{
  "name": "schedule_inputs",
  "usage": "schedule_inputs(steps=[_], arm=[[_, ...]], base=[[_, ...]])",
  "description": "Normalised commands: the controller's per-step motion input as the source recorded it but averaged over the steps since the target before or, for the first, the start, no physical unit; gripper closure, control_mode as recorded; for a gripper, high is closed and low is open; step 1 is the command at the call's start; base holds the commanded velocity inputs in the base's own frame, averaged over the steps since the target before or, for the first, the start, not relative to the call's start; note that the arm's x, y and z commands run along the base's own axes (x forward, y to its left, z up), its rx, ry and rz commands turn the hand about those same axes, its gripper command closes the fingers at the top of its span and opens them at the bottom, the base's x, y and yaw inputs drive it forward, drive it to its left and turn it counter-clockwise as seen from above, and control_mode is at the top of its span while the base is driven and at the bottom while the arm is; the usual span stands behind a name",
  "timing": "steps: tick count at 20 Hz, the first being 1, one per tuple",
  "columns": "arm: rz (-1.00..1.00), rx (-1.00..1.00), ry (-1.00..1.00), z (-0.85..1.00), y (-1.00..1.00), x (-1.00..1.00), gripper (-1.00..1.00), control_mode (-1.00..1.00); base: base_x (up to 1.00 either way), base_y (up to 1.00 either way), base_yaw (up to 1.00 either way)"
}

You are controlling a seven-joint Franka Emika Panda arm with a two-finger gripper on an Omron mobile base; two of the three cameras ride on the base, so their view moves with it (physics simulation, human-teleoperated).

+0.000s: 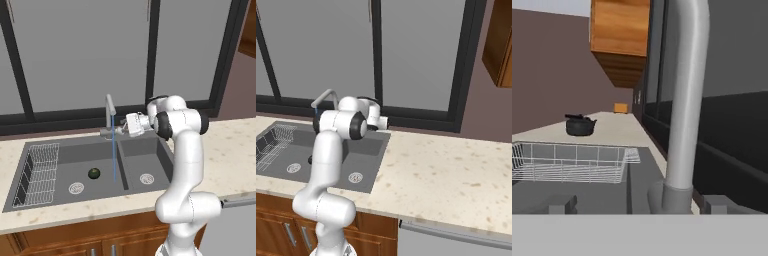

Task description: Turn on the sink faucet. Then move the squash from the counter to the sink. Turn off the sink. Move the vegetable from the sink to the pot next to the stove. Finally move the pot to the front right burner.

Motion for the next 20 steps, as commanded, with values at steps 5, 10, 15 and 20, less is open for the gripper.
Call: schedule_inputs(steps=[5, 10, 15, 20], arm=[[-0.04, 0.01, 0.0, -0.05, -0.34, 0.0, -1.0, -1.0], [-0.1, 0.02, 0.0, -0.08, -0.63, 0.0, -1.0, -1.0], [-0.07, 0.0, 0.04, -0.12, -0.28, 0.04, -1.0, -1.0], [0.0, 0.0, 0.08, -0.13, 0.05, 0.37, -1.0, -1.0]], base=[[0.0, 0.0, 0.0], [0.0, 0.0, 0.0], [0.0, 0.0, 0.0], [0.0, 0.0, 0.0]])
